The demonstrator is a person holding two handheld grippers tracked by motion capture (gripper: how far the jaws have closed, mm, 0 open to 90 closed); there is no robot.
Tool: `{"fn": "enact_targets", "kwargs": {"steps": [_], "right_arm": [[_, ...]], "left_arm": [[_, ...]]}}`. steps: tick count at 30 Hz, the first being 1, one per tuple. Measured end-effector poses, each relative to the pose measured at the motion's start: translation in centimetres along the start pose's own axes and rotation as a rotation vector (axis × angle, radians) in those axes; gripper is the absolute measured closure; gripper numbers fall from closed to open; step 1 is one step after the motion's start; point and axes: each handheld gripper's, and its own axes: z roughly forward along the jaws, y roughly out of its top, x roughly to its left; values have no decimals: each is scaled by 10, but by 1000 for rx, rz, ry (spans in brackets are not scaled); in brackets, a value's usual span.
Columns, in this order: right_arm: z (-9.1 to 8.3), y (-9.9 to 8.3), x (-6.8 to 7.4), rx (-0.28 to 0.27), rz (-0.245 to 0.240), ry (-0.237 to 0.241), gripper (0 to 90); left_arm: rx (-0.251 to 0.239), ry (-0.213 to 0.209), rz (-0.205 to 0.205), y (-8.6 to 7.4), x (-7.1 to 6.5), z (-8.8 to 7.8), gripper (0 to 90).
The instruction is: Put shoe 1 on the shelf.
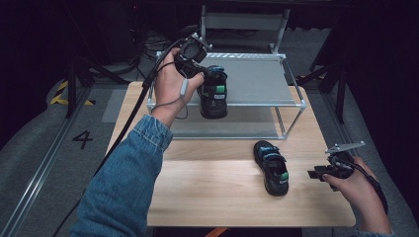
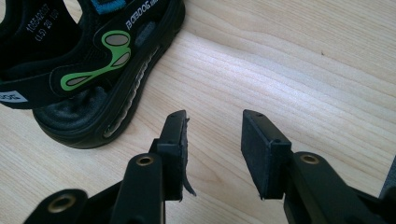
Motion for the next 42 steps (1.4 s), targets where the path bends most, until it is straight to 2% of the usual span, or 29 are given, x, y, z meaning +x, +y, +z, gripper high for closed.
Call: {"fn": "enact_targets", "kwargs": {"steps": [7, 11, 20, 23, 27, 29, 33, 36, 37, 38, 39, 42], "right_arm": [[1, -3, -3, 11, 1, -9, 618], [0, -6, -2, 12, 9, -5, 617], [-3, -12, -4, 13, 21, -13, 616], [-3, -12, -3, 12, 17, -12, 616], [-2, -12, -3, 14, 15, -10, 614], [-2, -12, -3, 12, 15, -9, 613], [-2, -12, -3, 15, 16, -6, 611], [-2, -12, -2, 14, 12, -4, 605], [-2, -12, -2, 14, 12, -4, 605], [-1, -11, -2, 13, 9, -6, 603], [-2, -11, -1, 13, 12, -4, 602], [-2, -9, -1, 7, 7, -5, 599]], "left_arm": [[-19, -25, 11, 7, 16, 19, 709], [-17, -26, 16, 8, 19, 27, 708], [31, -42, 41, 11, 26, 44, 707], [43, -41, 36, 11, 27, 49, 707], [52, -15, 33, 10, 29, 53, 707], [61, -23, 27, 10, 30, 54, 706], [27, -27, 19, 11, 29, 54, 653], [16, 24, 26, 10, 23, 52, 568], [16, 24, 26, 10, 23, 52, 539], [-4, 58, 36, 10, 18, 48, 503], [-20, 71, 32, 10, 15, 45, 476], [-57, 94, 57, 9, 5, 31, 462]]}}
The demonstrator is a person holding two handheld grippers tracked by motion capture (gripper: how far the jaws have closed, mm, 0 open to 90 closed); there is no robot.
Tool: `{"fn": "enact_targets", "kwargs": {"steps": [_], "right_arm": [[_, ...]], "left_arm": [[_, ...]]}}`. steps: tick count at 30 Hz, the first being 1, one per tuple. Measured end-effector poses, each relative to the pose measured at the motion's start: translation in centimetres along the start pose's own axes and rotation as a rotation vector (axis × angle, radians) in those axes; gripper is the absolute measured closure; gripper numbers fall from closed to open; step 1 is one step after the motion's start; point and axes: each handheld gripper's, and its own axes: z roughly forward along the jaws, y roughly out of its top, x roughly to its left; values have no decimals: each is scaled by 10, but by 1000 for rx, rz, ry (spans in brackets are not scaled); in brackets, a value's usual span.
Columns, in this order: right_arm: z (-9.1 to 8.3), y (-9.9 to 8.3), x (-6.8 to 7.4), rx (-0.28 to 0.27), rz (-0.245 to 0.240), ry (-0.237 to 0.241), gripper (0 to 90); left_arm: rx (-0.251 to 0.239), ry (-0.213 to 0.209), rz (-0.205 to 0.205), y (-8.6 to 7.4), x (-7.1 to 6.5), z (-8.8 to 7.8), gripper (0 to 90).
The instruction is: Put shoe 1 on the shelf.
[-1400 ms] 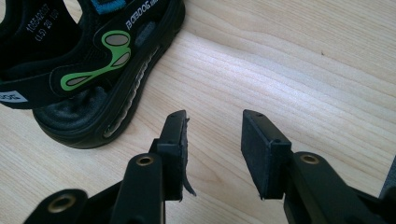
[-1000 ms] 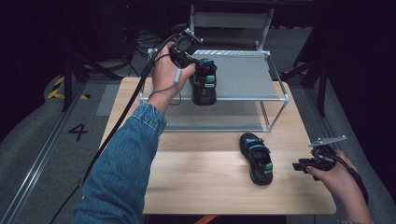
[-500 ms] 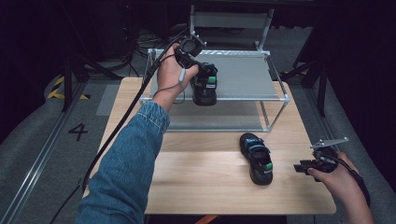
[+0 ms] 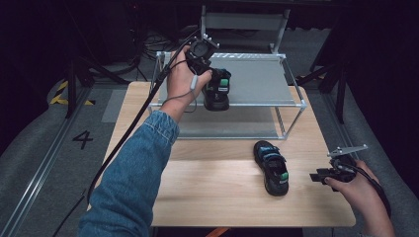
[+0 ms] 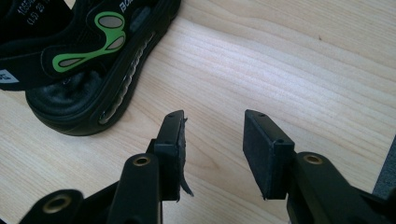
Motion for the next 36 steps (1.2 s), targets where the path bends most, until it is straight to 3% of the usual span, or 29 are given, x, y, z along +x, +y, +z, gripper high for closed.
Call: {"fn": "enact_targets", "kwargs": {"steps": [1, 3, 5, 8, 15, 20, 22, 26, 36], "right_arm": [[0, 1, 0, 2, -3, -1, 599], [1, 2, 1, 0, -2, 1, 599], [2, 4, 2, 3, -10, 3, 599], [5, 8, 3, 1, -22, 5, 599], [8, 15, 7, 5, -42, 9, 600], [9, 17, 9, 1, -46, 13, 599], [9, 18, 10, 5, -48, 12, 599], [9, 17, 10, 3, -49, 14, 599], [9, 16, 8, 4, -43, 15, 599]], "left_arm": [[0, 0, 0, 0, 0, 0, 476], [-21, 40, 25, -1, -11, -13, 477], [-27, 53, 26, -3, -20, -24, 513], [-42, 31, 0, -10, -32, -40, 556], [13, -46, -36, -29, -58, -53, 674], [16, -49, -59, -43, -70, -52, 765], [19, -62, -78, -47, -71, -48, 793], [13, -49, -110, -53, -71, -37, 836], [43, -51, -120, -60, -75, -18, 891]]}}
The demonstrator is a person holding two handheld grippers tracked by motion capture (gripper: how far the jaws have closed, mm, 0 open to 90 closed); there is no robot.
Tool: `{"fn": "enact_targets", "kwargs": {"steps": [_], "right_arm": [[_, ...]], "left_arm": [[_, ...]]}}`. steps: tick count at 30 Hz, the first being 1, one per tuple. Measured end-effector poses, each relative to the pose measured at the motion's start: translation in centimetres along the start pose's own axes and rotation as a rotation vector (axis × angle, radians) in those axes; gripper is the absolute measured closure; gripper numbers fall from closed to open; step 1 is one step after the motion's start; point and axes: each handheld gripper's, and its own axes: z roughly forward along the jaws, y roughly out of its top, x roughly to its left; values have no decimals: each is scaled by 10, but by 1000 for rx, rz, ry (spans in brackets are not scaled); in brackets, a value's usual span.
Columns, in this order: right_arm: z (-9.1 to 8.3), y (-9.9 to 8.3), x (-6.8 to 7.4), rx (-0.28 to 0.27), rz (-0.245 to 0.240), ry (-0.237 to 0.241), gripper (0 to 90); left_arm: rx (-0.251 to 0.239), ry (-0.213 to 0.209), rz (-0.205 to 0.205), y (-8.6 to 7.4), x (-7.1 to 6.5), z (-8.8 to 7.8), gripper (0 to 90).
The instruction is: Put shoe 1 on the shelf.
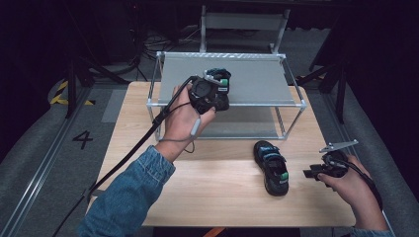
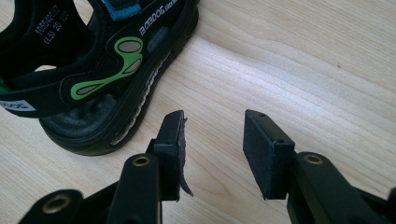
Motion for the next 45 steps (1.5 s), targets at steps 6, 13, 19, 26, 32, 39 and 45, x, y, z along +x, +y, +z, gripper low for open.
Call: {"fn": "enact_targets", "kwargs": {"steps": [6, 13, 19, 26, 32, 39, 45], "right_arm": [[0, 0, 0, 3, 1, 0, 599], [0, 1, 2, 6, -7, 1, 599], [3, 1, 3, 9, -16, 7, 597], [3, 1, 3, 10, -15, 11, 597], [4, 1, 3, 12, -15, 11, 597], [5, 1, 2, 15, -14, 15, 595], [7, 1, 4, 18, -18, 19, 595]], "left_arm": [[5, 11, -6, -4, -2, 2, 895], [-3, -6, -30, -6, 5, 4, 898], [-20, 20, -42, -6, 11, 10, 899], [-33, 40, -51, -3, 19, 20, 898], [-35, 40, -67, 0, 26, 31, 897], [-37, 21, -102, 3, 35, 39, 897], [-50, 8, -122, 5, 39, 46, 892]]}}
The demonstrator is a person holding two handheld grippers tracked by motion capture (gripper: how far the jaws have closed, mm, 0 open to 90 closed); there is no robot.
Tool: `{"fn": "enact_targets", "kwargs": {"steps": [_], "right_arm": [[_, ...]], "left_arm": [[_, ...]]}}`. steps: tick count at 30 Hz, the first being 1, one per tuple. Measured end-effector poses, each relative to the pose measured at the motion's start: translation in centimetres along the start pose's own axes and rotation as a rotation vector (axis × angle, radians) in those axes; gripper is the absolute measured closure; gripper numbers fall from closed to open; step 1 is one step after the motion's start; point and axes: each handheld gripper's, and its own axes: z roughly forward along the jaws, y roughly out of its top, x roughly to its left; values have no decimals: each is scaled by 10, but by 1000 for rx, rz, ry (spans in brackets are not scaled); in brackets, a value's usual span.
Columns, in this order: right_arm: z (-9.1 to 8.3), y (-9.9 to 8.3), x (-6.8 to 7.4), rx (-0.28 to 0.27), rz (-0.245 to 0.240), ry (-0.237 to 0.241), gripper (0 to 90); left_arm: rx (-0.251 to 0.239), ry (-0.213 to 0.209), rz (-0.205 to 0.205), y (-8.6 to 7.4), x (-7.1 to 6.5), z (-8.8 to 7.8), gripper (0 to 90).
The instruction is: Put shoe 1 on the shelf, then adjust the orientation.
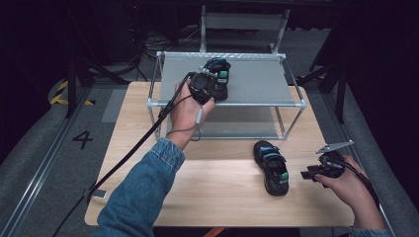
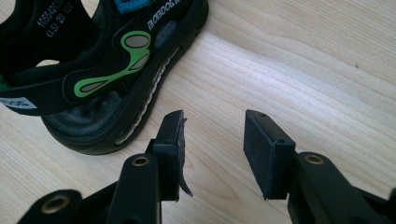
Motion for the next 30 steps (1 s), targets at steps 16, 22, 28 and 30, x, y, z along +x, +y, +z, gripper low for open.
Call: {"fn": "enact_targets", "kwargs": {"steps": [16, 22, 28, 30], "right_arm": [[-2, 2, 2, -1, -7, -8, 593], [-8, 7, 8, -14, -23, -17, 591], [-12, 12, 14, -25, -47, -16, 590], [-15, 13, 16, -28, -49, -12, 590]], "left_arm": [[-8, 14, 16, -1, -7, -21, 636], [-7, 22, 51, -10, -13, -48, 522], [20, 20, 82, -27, -14, -65, 416], [56, 16, 93, -34, -11, -68, 381]]}}
